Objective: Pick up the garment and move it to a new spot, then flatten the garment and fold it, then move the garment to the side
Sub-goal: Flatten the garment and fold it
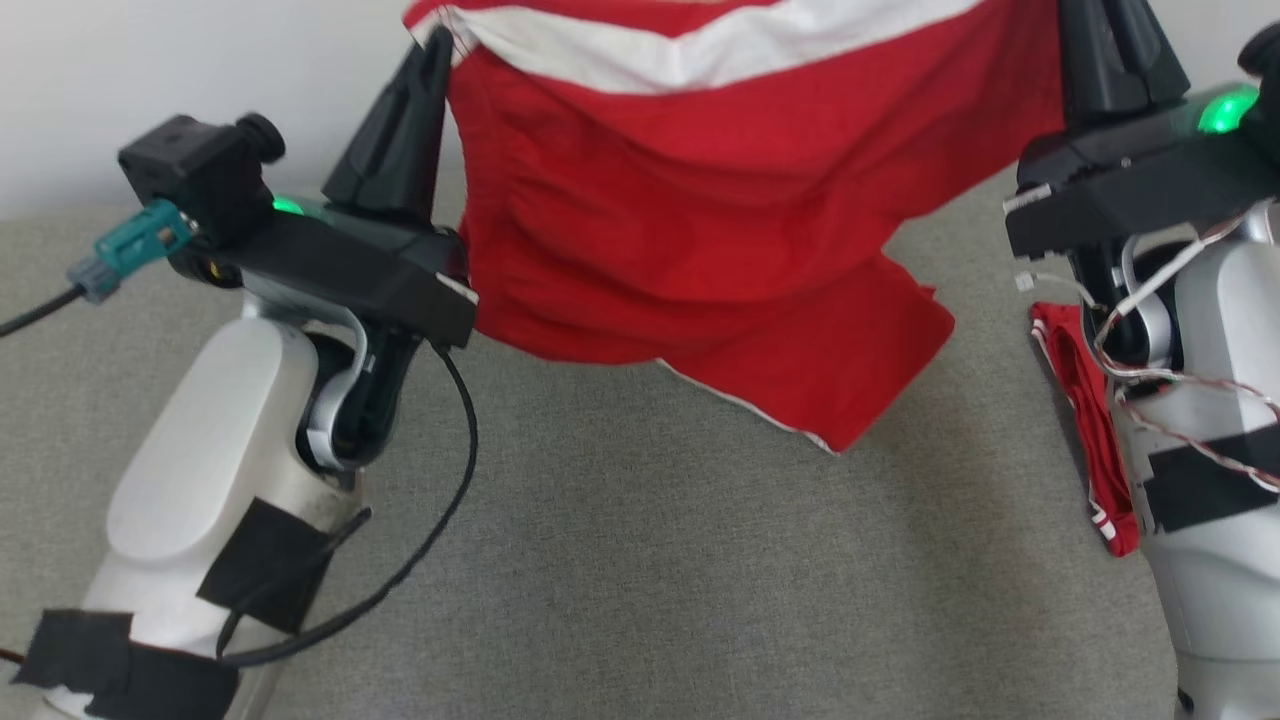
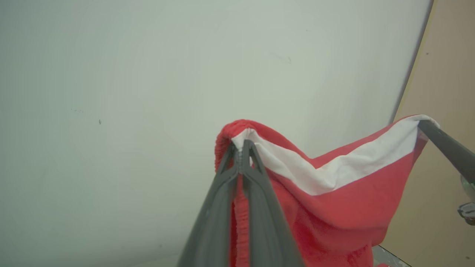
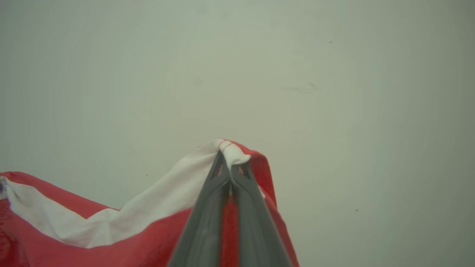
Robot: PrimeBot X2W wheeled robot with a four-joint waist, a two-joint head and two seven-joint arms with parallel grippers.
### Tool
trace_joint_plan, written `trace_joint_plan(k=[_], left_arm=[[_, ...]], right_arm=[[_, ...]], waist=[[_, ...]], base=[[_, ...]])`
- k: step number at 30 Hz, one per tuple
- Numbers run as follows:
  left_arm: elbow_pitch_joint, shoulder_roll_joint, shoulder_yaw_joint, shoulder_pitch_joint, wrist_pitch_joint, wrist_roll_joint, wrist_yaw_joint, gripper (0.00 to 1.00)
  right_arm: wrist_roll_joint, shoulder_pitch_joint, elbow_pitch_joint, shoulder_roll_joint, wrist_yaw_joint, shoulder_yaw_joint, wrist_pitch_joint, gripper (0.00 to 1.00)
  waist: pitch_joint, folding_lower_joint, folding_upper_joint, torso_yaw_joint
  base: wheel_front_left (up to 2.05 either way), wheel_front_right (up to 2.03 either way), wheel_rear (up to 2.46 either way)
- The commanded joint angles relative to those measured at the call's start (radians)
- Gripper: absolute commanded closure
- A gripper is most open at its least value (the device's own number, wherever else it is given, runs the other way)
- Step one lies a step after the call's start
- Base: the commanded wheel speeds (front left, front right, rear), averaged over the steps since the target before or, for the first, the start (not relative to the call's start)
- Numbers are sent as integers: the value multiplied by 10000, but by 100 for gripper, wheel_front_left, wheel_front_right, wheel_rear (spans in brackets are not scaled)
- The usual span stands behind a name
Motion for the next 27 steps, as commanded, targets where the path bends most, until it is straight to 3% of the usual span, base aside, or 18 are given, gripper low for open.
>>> trace_joint_plan(k=[1, 15, 21, 27], left_arm=[[298, 56, 53, -465, -262, 329, 58, 100], [818, -438, 708, -1713, -1024, 1369, 58, 100], [422, -828, 1304, -1403, -1029, 2051, -50, 100], [559, -1052, 1219, -749, -1032, 2262, -126, 100]], right_arm=[[-121, -507, 350, 110, -19, 140, -319, 100], [-1339, -2437, 1778, 644, -21, -276, -1884, 100], [-1822, -2468, 1578, 782, -20, -345, -1945, 100], [-1730, -1668, 1650, 608, -20, 43, -1937, 100]], waist=[[443, -1, -1, -103], [1220, -1, -1, -184], [1405, -1, -1, -190], [1385, -1, -1, -129]], base=[[0, 0, 0], [0, 0, 0], [0, 0, 0], [0, 0, 0]])
